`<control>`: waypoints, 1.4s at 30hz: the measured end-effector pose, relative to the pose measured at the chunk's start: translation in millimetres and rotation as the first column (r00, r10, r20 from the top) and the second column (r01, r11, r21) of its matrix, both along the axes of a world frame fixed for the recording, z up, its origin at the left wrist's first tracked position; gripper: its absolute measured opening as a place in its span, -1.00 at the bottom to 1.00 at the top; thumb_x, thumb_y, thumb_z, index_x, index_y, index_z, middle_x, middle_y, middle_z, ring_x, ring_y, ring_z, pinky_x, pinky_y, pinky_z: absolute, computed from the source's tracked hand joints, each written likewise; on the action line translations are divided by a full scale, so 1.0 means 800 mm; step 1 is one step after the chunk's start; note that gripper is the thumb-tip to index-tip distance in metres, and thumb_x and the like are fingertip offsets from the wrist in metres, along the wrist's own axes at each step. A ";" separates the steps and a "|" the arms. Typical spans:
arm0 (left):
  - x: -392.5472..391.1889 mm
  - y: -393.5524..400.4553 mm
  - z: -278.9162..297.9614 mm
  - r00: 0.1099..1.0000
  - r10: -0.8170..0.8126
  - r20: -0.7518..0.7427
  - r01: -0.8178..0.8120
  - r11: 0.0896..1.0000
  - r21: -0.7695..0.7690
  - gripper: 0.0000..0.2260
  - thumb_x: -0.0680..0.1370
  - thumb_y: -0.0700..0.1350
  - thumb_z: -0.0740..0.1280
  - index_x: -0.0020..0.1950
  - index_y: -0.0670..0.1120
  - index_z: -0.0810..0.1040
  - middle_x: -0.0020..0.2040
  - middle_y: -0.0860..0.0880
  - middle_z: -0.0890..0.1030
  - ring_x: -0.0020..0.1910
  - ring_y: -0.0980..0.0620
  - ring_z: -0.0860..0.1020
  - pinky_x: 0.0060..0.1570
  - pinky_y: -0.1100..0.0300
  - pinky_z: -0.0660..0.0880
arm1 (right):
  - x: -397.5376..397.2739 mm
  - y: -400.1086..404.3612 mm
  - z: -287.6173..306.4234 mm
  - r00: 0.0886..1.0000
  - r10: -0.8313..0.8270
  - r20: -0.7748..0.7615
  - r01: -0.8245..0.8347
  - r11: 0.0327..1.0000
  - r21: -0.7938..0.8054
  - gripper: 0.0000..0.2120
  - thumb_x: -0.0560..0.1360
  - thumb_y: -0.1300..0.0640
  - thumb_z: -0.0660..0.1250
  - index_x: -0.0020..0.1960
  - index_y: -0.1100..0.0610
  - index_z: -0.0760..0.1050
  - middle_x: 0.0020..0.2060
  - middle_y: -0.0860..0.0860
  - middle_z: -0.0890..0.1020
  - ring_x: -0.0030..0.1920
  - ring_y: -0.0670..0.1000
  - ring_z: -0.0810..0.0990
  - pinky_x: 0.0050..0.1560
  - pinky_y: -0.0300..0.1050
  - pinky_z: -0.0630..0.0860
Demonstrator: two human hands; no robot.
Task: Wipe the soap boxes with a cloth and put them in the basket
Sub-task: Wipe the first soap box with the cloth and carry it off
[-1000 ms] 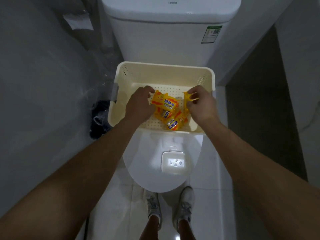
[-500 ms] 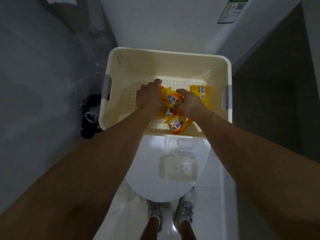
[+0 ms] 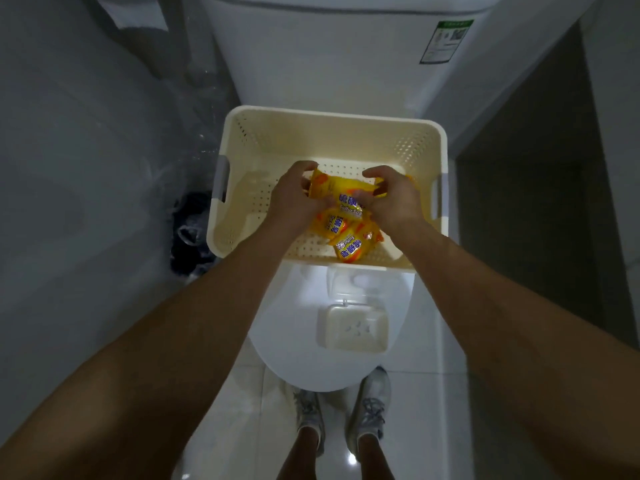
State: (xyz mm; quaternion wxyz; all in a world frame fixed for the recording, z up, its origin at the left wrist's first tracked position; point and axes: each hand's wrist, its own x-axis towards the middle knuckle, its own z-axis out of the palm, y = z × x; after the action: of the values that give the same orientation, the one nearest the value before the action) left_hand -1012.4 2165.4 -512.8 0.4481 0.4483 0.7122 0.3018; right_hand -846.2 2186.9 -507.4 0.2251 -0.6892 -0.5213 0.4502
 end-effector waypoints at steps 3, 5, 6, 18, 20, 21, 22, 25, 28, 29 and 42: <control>-0.001 -0.014 0.028 0.983 0.101 0.154 -0.099 0.995 -0.019 -0.54 0.38 -0.13 0.59 0.23 -0.14 0.56 0.05 -0.13 0.67 -0.02 -0.07 0.67 -0.05 0.00 0.62 | 0.009 -0.009 0.029 0.980 -0.116 -0.161 0.116 0.993 -0.013 -0.75 0.43 0.17 0.54 0.07 0.07 0.60 -0.19 0.11 0.54 -0.24 0.10 0.58 -0.17 0.14 0.63; 0.003 -0.025 0.049 0.962 0.140 0.233 -0.140 0.990 -0.016 -0.60 0.39 -0.13 0.58 0.16 -0.20 0.60 0.02 -0.16 0.69 -0.05 -0.06 0.67 -0.15 0.09 0.57 | 0.015 -0.020 0.052 0.957 -0.168 -0.235 0.168 0.986 -0.018 -0.78 0.43 0.17 0.54 0.04 0.08 0.61 -0.24 0.08 0.59 -0.28 0.05 0.61 -0.23 0.07 0.63; 0.006 -0.032 0.059 0.954 0.147 0.262 -0.150 0.989 -0.011 -0.63 0.40 -0.14 0.57 0.16 -0.21 0.61 0.02 -0.16 0.69 -0.08 -0.03 0.67 -0.20 0.15 0.55 | 0.019 -0.027 0.063 0.946 -0.185 -0.268 0.186 0.982 -0.022 -0.80 0.43 0.17 0.54 0.03 0.08 0.61 -0.25 0.08 0.61 -0.24 0.07 0.66 -0.23 0.04 0.64; 0.055 -0.156 0.093 0.921 0.179 0.346 -0.204 0.978 0.037 -0.74 0.45 -0.27 0.50 0.14 -0.20 0.67 -0.06 -0.18 0.69 -0.14 -0.02 0.66 -0.19 0.12 0.64 | 0.079 -0.155 0.110 0.898 -0.319 -0.302 0.293 0.948 -0.127 -0.89 0.43 0.28 0.51 -0.07 0.16 0.62 -0.17 0.17 0.68 -0.05 0.19 0.71 0.04 0.14 0.66; 0.060 -0.178 0.081 0.934 0.178 0.309 -0.191 0.981 0.014 -0.77 0.44 -0.24 0.52 0.09 -0.17 0.69 -0.12 -0.11 0.71 -0.18 0.01 0.67 -0.22 0.13 0.62 | 0.087 -0.176 0.097 0.909 -0.322 -0.264 0.290 0.945 -0.152 -0.86 0.41 0.27 0.53 -0.05 0.18 0.64 -0.11 0.19 0.69 -0.01 0.20 0.70 0.09 0.14 0.64; 0.062 -0.188 0.074 0.942 0.177 0.286 -0.186 0.983 0.004 -0.79 0.43 -0.23 0.52 0.06 -0.13 0.70 -0.15 -0.08 0.71 -0.20 0.02 0.68 -0.22 0.11 0.63 | 0.089 -0.186 0.089 0.913 -0.321 -0.253 0.284 0.943 -0.171 -0.82 0.40 0.27 0.54 -0.02 0.20 0.64 -0.10 0.20 0.68 -0.02 0.18 0.70 0.10 0.13 0.64; 0.064 -0.198 0.066 0.947 0.180 0.265 -0.184 0.983 -0.009 -0.80 0.42 -0.21 0.53 0.03 -0.10 0.71 -0.16 -0.07 0.72 -0.20 0.01 0.69 -0.20 0.06 0.64 | 0.092 -0.195 0.080 0.917 -0.316 -0.242 0.275 0.943 -0.189 -0.79 0.39 0.29 0.55 -0.01 0.23 0.63 -0.13 0.18 0.67 -0.06 0.15 0.70 0.11 0.13 0.64; 0.069 -0.223 0.040 0.952 0.227 0.207 -0.215 0.974 -0.076 -0.82 0.38 -0.19 0.57 -0.07 -0.02 0.68 -0.16 -0.11 0.71 -0.17 -0.06 0.70 -0.12 -0.09 0.66 | 0.094 -0.215 0.051 0.936 -0.295 -0.191 0.245 0.937 -0.249 -0.77 0.35 0.32 0.56 -0.02 0.22 0.63 -0.22 0.07 0.61 -0.09 0.12 0.68 0.09 0.13 0.64; 0.076 -0.238 0.013 0.956 0.276 0.098 -0.261 0.954 -0.144 -0.80 0.36 -0.17 0.59 -0.18 0.02 0.60 -0.19 -0.10 0.69 -0.17 -0.09 0.68 -0.07 -0.13 0.63 | 0.090 -0.222 0.020 0.929 -0.343 -0.138 0.279 0.896 -0.346 -0.79 0.33 0.34 0.57 -0.12 0.14 0.63 -0.13 0.11 0.67 0.00 0.18 0.69 0.06 0.15 0.65; 0.078 -0.240 0.005 0.957 0.283 0.065 -0.269 0.949 -0.163 -0.79 0.36 -0.17 0.59 -0.19 0.02 0.58 -0.19 -0.09 0.69 -0.17 -0.09 0.67 -0.06 -0.13 0.62 | 0.088 -0.222 0.008 0.929 -0.353 -0.113 0.292 0.885 -0.363 -0.78 0.33 0.34 0.57 -0.17 0.09 0.62 -0.12 0.09 0.68 0.01 0.17 0.69 0.07 0.15 0.65; 0.097 -0.251 -0.074 0.936 0.084 -0.342 -0.178 0.951 -0.252 -0.85 0.53 -0.07 0.42 0.07 -0.04 0.68 0.02 -0.02 0.69 -0.01 -0.01 0.63 -0.09 0.18 0.50 | 0.073 -0.242 -0.074 0.979 -0.119 0.168 0.179 0.895 -0.410 -0.76 0.44 0.22 0.47 0.10 0.10 0.70 0.11 0.08 0.69 0.14 0.09 0.63 0.24 -0.15 0.51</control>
State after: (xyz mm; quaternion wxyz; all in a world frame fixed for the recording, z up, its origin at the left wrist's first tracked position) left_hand -935.2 1964.3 -572.0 0.3610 0.3755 0.8405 0.1494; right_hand -787.7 1993.6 -567.0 0.0679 -0.7890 -0.3713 0.4848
